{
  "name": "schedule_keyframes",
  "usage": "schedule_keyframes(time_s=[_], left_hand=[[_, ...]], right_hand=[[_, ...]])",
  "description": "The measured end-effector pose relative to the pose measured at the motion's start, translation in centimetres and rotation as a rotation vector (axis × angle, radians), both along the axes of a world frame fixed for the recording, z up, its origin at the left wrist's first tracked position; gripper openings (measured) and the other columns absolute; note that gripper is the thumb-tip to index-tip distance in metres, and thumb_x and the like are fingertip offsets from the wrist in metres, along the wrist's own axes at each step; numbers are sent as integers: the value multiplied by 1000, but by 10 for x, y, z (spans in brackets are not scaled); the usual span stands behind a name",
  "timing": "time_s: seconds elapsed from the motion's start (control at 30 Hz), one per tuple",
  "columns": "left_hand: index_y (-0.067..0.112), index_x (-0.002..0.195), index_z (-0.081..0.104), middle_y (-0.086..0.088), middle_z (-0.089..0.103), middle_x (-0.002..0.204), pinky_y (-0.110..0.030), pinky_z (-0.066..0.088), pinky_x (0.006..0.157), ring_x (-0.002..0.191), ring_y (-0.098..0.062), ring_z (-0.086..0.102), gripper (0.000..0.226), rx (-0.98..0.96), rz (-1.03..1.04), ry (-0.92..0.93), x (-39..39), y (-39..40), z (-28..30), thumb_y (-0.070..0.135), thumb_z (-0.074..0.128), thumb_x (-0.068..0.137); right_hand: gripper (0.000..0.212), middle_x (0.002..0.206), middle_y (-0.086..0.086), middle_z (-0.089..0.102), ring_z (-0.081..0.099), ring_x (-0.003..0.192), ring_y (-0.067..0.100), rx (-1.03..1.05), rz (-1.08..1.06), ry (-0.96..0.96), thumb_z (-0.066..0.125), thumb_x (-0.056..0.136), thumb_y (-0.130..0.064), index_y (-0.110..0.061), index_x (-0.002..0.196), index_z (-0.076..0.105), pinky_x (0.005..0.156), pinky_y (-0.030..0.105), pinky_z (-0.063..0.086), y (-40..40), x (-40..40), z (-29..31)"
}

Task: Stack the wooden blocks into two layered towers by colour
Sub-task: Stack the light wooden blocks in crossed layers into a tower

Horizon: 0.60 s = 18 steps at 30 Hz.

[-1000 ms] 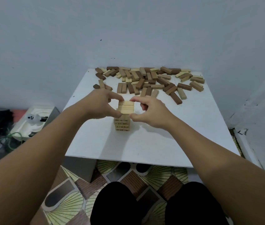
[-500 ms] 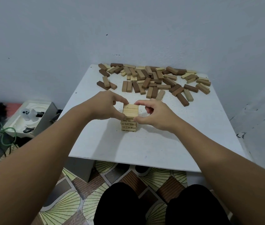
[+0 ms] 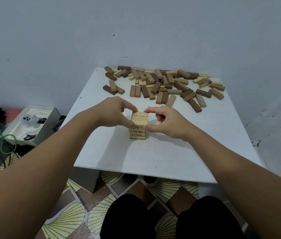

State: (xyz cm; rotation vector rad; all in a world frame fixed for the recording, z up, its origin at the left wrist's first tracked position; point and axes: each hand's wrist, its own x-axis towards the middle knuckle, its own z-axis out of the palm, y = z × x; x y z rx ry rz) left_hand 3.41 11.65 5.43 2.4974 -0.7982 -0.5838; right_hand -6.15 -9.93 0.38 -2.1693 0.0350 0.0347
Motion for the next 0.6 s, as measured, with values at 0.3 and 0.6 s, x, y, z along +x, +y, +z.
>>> schedule_keyframes(time_s=[0.3, 0.6], left_hand=[[36, 138, 65, 2, 53, 116, -29, 42, 85, 126, -18, 51, 59, 12, 1, 10, -1, -1, -1, 35, 86, 82], [36, 134, 65, 12, 46, 94, -22, 39, 66, 96, -14, 51, 56, 13, 4, 53, -1, -1, 1, 35, 86, 82]], right_hand=[[47, 84, -6, 39, 40, 72, 8, 28, 1, 11, 88, 78, -39, -44, 121, 69, 72, 30, 37, 0, 2, -5], [49, 82, -6, 41, 39, 70, 7, 57, 17, 36, 87, 79, -39, -41, 124, 68, 68, 30, 37, -1, 4, -9]])
